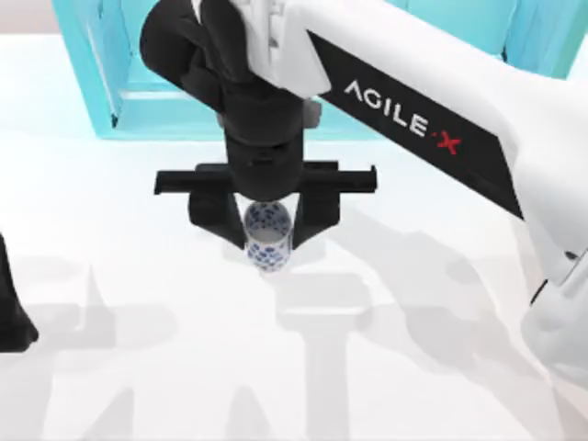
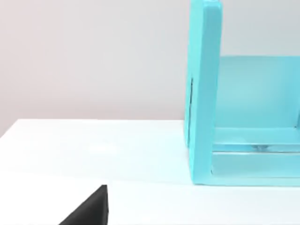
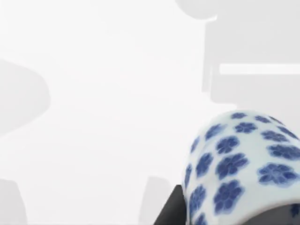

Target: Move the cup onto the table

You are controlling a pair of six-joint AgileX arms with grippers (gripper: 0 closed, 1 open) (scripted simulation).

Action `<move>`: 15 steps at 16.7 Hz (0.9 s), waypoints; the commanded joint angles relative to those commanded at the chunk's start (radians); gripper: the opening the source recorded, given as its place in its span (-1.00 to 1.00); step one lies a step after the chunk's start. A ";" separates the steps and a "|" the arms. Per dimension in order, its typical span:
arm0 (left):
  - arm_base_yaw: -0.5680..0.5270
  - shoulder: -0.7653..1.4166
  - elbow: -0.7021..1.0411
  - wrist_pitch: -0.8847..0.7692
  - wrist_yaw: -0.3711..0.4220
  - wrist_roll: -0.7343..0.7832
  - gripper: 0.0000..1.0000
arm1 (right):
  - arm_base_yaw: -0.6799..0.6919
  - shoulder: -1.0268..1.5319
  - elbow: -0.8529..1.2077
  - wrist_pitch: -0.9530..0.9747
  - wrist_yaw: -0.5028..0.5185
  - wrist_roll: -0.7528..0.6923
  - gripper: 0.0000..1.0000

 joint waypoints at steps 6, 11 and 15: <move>0.000 0.000 0.000 0.000 0.000 0.000 1.00 | 0.003 -0.044 -0.262 0.205 -0.001 -0.001 -1.00; 0.000 0.000 0.000 0.000 0.000 0.000 1.00 | 0.004 -0.057 -0.333 0.272 0.000 0.000 -1.00; 0.000 0.000 0.000 0.000 0.000 0.000 1.00 | 0.004 -0.057 -0.333 0.272 0.000 0.000 -0.70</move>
